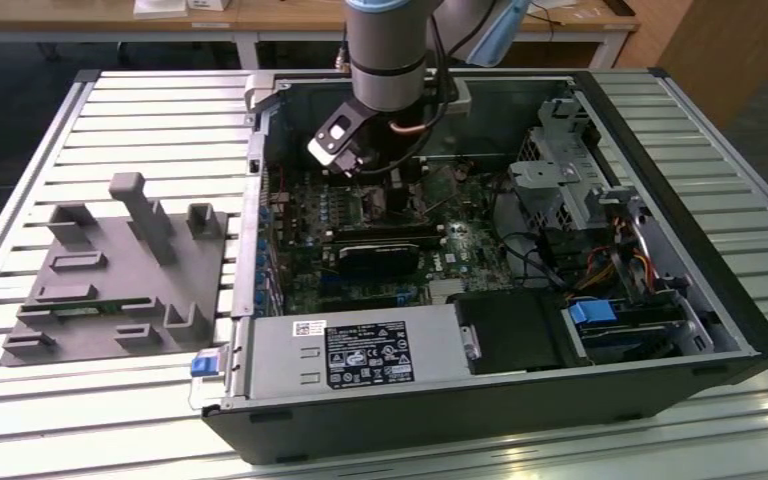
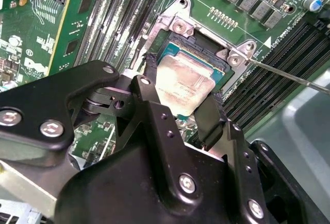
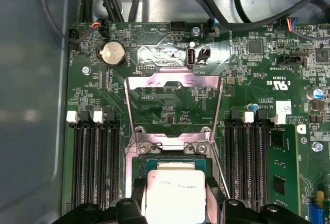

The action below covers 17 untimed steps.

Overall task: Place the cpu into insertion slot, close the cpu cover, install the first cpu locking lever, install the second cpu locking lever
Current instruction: 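Place the cpu into insertion slot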

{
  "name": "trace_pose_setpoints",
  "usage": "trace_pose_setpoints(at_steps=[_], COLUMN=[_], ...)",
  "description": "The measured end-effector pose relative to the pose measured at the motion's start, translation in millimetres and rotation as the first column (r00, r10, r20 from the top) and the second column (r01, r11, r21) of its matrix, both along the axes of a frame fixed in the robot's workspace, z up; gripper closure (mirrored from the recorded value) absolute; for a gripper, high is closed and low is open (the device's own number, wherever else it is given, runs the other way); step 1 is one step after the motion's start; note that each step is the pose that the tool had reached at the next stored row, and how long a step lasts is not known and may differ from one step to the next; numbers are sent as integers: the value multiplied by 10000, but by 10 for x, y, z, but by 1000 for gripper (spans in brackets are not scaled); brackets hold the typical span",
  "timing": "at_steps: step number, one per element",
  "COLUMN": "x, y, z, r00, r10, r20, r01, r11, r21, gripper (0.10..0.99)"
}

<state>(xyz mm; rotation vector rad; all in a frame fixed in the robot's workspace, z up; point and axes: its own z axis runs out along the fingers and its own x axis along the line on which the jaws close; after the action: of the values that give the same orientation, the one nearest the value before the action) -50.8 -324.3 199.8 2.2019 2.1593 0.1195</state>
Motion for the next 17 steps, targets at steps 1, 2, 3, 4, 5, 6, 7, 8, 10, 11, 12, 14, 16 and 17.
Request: trace_pose_setpoints(at_steps=[1,2,3,4,5,6,7,8,10,11,12,14,16,17], x=[-1,-2,-3,-4,-5,-5,-6,-7,-9,-8,-8,-8,-9,-9], y=[2,4,6,8,9,9,10,9,9,10,10,10,9,10], z=[-4,-9,-15,-21,-27,-32,-37,-41,-44,-45,-45,-45,-47,-50], r00=[10000,10000,10000,10000,10000,10000,10000,10000,9999,9999,9999,9999,9999,10000], r10=[-26,-50,-65,-72,-80,-84,-90,-96,-102,-102,-102,-103,-101,-97], r20=[0,0,0,1,1,1,1,0,-1,-1,-1,0,1,2], r01=[26,50,65,72,80,84,90,96,102,102,102,103,101,97], r11=[10000,10000,10000,10000,10000,10000,10000,10000,9999,9999,9999,9999,9999,9999], r21=[0,0,1,1,2,3,4,5,13,18,19,20,61,86], gripper=[549,549,549,549,549,549,549,549,549,549,549,549,549,549])
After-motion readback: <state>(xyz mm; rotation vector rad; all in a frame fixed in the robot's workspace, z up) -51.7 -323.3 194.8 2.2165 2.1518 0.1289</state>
